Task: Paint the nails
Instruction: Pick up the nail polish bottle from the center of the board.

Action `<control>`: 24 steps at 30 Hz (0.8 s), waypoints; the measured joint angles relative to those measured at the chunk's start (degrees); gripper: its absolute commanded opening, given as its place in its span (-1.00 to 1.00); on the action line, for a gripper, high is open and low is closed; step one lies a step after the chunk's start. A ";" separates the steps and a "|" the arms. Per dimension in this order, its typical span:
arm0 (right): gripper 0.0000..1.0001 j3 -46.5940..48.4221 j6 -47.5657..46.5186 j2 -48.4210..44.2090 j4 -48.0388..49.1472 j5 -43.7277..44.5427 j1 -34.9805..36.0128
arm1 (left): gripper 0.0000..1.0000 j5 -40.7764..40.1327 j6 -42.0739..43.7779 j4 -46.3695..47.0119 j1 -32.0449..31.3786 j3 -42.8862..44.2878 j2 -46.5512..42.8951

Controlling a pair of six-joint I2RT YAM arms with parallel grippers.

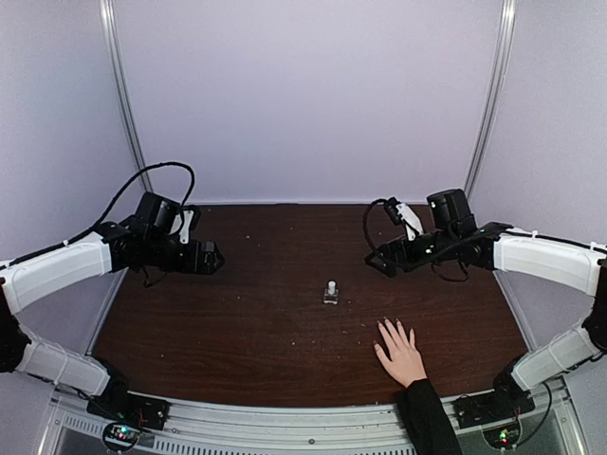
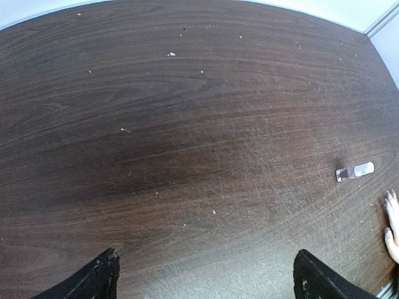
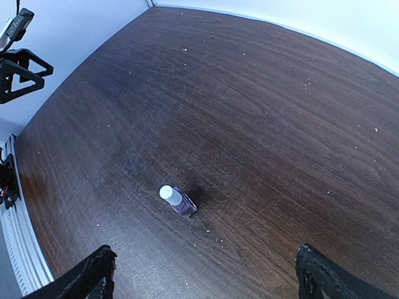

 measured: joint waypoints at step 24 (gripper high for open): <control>0.70 5.11 -14.36 15.58 1.84 -7.06 0.70 | 0.95 21.57 8.96 3.67 -0.31 4.79 8.13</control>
